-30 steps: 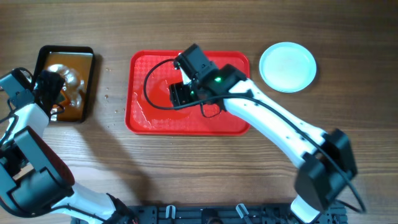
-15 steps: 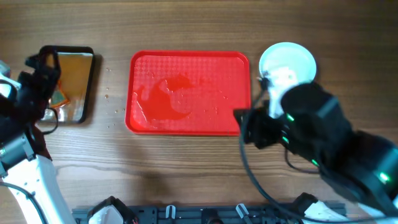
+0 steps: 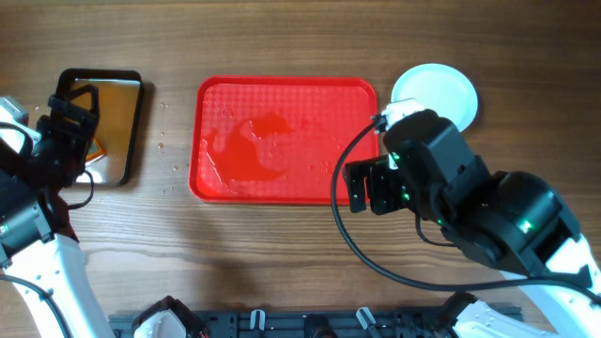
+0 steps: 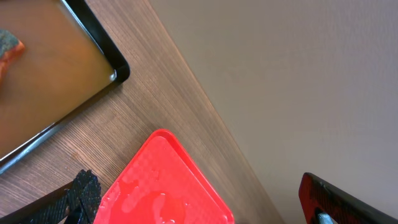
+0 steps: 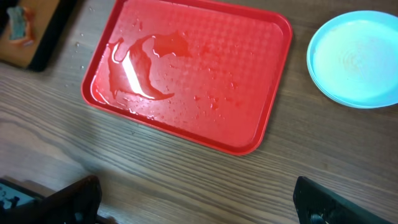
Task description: Clean dirty plates on tray and stack at the side
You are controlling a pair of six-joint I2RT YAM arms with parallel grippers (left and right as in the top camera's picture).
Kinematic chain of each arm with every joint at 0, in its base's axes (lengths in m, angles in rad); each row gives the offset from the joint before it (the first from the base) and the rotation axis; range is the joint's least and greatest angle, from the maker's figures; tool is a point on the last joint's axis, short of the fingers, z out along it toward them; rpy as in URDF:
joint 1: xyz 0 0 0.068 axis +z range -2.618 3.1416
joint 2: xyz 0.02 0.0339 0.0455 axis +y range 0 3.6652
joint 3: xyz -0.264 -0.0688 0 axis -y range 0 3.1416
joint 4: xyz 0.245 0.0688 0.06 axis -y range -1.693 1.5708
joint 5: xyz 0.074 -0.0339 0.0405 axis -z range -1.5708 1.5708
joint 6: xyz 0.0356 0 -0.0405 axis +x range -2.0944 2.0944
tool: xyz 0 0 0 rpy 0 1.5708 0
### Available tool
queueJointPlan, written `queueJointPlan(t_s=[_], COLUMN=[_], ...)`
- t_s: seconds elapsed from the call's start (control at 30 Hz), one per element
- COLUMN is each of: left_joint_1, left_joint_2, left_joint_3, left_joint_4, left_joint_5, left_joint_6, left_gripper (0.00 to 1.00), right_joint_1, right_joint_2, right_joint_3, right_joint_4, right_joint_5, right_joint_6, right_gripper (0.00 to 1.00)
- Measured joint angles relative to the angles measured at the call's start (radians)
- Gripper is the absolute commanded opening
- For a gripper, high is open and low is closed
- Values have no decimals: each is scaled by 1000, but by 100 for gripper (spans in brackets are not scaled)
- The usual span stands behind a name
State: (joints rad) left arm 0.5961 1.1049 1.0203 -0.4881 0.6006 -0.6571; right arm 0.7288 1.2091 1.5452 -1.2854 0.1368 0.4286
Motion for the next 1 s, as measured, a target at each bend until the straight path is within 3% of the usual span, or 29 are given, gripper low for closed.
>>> queueJointPlan(t_s=[0.17, 0.3, 0.43, 0.5, 0.6, 0.67, 0.83, 1.0], left_joint_1=[0, 0, 0, 0, 0, 0, 0, 0], left_joint_2=[0, 0, 0, 0, 0, 1, 1, 1], left_joint_3=[0, 0, 0, 0, 0, 0, 0, 0], left_joint_4=[0, -2, -3, -2, -2, -3, -3, -3], left_joint_5=[0, 0, 0, 0, 0, 0, 1, 0], left_joint_6=[0, 0, 0, 0, -1, 0, -1, -1], left_gripper=[100, 100, 100, 100, 100, 100, 100, 100], right_joint_1=[-19, -166, -360, -509, -585, -610, -636, -656], right_joint_2=[9, -60, -254, -473, -657, -817, -1113, -1189], right_joint_3=[-2, -149, -433, -689, -909, -1055, -1227, -1298], right_joint_4=[1, 117, 466, 679, 838, 903, 929, 985], right_joint_5=[12, -21, -182, -304, -361, -377, -382, -346], right_joint_6=[-3, -36, -180, -247, -269, -276, -277, -278], right_gripper=[100, 100, 100, 100, 100, 100, 100, 100])
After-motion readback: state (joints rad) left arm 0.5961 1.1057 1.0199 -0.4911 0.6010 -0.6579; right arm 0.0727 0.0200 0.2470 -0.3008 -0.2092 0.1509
